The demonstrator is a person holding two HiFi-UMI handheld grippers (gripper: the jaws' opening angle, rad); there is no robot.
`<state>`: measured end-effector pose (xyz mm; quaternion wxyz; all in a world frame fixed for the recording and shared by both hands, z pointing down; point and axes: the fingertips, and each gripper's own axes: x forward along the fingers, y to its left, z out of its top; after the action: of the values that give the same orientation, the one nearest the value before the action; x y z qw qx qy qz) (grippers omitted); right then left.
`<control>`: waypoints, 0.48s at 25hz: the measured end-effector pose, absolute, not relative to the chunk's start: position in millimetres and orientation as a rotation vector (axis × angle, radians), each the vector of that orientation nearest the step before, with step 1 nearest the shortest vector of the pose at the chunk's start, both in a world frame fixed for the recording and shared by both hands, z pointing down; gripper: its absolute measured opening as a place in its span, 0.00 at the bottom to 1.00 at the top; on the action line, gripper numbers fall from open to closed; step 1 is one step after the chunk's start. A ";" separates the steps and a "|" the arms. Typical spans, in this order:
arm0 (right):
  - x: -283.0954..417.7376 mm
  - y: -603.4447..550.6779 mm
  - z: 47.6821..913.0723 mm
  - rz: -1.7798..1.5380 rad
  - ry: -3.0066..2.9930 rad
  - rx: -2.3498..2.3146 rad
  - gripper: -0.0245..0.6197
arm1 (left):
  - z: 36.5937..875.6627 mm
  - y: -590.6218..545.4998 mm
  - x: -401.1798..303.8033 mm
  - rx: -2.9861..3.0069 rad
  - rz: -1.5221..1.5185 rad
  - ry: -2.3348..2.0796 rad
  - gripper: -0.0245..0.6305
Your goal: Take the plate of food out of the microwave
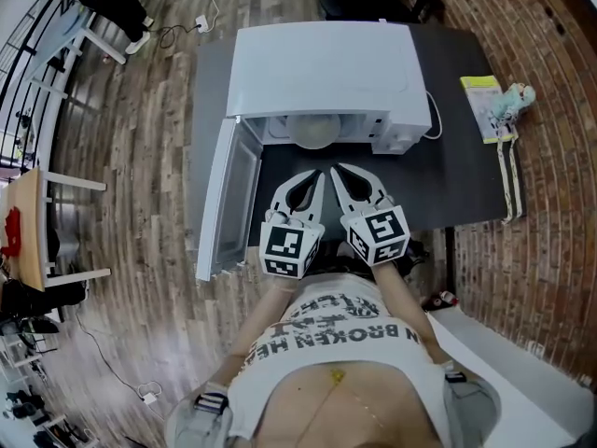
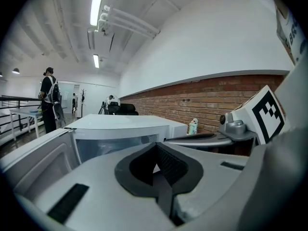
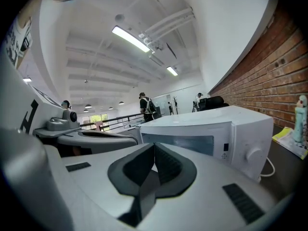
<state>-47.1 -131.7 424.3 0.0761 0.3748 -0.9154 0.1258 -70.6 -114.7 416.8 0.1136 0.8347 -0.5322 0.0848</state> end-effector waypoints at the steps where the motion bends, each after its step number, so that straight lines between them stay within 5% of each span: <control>1: -53.8 -136.1 425.4 0.380 -2.740 1.129 0.05 | 417.7 -119.7 -76.6 2.452 0.250 -1.552 0.05; 12: -110.7 -169.1 448.5 0.420 -2.656 1.182 0.05 | 435.2 -155.1 -125.8 2.468 0.240 -1.425 0.05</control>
<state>-110.7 -169.1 448.5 0.1022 0.4004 -0.8995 0.1422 -125.8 -155.1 435.2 0.1402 0.8544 -0.4934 0.0830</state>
